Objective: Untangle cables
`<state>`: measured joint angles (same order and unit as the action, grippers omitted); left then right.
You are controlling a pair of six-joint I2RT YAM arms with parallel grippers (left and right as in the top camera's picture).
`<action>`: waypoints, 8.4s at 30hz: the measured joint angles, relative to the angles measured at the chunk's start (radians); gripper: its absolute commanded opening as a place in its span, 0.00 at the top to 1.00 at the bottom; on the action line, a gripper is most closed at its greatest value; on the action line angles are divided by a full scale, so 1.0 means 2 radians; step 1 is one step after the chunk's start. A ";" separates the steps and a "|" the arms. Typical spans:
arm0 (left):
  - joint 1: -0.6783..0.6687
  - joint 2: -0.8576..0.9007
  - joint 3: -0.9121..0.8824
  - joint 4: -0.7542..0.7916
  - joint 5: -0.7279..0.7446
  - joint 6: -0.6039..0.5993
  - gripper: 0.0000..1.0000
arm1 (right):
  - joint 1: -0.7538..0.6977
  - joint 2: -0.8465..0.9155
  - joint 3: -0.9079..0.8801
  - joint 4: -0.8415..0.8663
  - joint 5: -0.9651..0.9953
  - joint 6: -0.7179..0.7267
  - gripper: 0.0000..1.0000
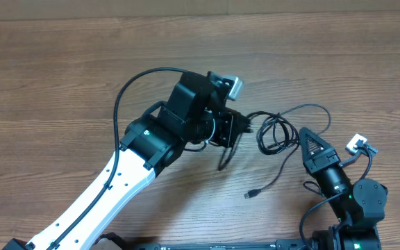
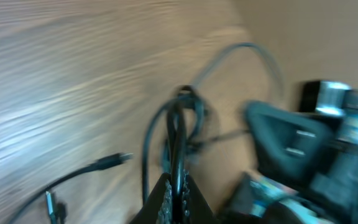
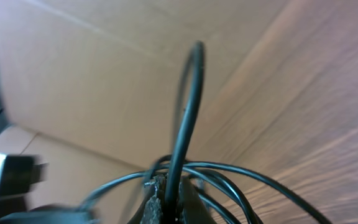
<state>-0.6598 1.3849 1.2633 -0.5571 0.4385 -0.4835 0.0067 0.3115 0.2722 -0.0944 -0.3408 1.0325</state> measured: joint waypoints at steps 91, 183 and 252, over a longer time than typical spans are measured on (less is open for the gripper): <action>-0.007 0.000 0.000 0.027 0.053 0.121 0.96 | 0.000 -0.001 0.001 -0.117 0.088 0.007 0.00; -0.126 0.000 0.000 0.159 0.046 -0.320 0.96 | 0.000 -0.001 0.001 -0.092 0.040 -0.003 0.28; -0.135 0.000 0.000 -0.037 -0.227 0.017 0.19 | 0.000 -0.001 0.001 -0.113 0.064 -0.010 0.96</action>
<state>-0.9298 1.3853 1.2633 -0.6319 -0.0162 -0.4492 0.0071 0.3103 0.2745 -0.3195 -0.2119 1.0134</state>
